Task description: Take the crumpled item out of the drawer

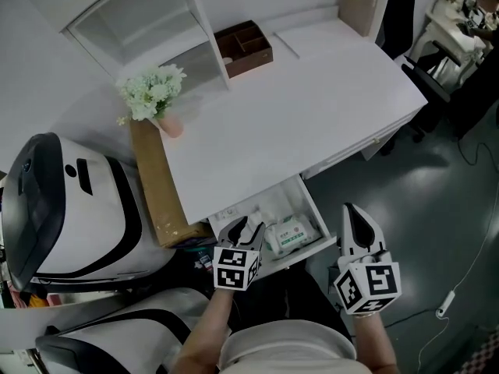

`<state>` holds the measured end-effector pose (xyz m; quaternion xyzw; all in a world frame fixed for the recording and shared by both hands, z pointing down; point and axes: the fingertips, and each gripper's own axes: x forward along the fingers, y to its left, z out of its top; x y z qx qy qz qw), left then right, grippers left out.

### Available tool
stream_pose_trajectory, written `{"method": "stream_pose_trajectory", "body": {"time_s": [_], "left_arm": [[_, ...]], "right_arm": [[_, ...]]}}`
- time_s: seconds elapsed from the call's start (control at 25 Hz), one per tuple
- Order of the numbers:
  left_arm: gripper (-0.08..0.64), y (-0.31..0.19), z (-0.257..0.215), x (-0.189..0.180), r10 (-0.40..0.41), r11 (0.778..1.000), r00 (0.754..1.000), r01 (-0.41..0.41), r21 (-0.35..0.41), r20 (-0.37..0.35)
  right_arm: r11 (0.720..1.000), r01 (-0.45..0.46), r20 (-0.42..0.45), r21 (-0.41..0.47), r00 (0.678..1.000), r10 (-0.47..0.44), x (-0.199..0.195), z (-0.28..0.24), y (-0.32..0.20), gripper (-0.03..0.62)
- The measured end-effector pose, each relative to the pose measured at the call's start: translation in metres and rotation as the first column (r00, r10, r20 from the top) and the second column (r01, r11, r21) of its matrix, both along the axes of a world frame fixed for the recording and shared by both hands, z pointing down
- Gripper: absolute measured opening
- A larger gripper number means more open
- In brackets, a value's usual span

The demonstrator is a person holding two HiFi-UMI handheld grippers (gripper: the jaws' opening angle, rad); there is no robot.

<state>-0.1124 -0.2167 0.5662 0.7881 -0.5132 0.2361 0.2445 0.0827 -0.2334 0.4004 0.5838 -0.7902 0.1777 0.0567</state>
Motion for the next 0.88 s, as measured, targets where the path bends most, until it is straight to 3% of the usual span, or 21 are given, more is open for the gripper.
{"method": "stream_pose_trajectory", "body": {"time_s": [0.36,0.64,0.88], "left_arm": [[0.172,-0.008,0.062,-0.004,0.011,0.987,0.996,0.003,-0.161,0.084],[0.172,-0.013,0.114,-0.017,-0.023,0.958,0.99,0.061,-0.282,0.139],[0.175,-0.017,0.146,-0.027,-0.033,0.937,0.983,0.094,-0.337,0.181]], "right_arm": [[0.999,-0.021,0.003,-0.044,1.0,0.021,0.015,0.017,-0.009,0.002],[0.997,-0.033,-0.003,-0.07,0.999,0.033,0.025,0.028,-0.014,0.002],[0.994,-0.031,-0.005,-0.103,1.0,0.03,0.032,0.039,-0.019,0.002]]}}
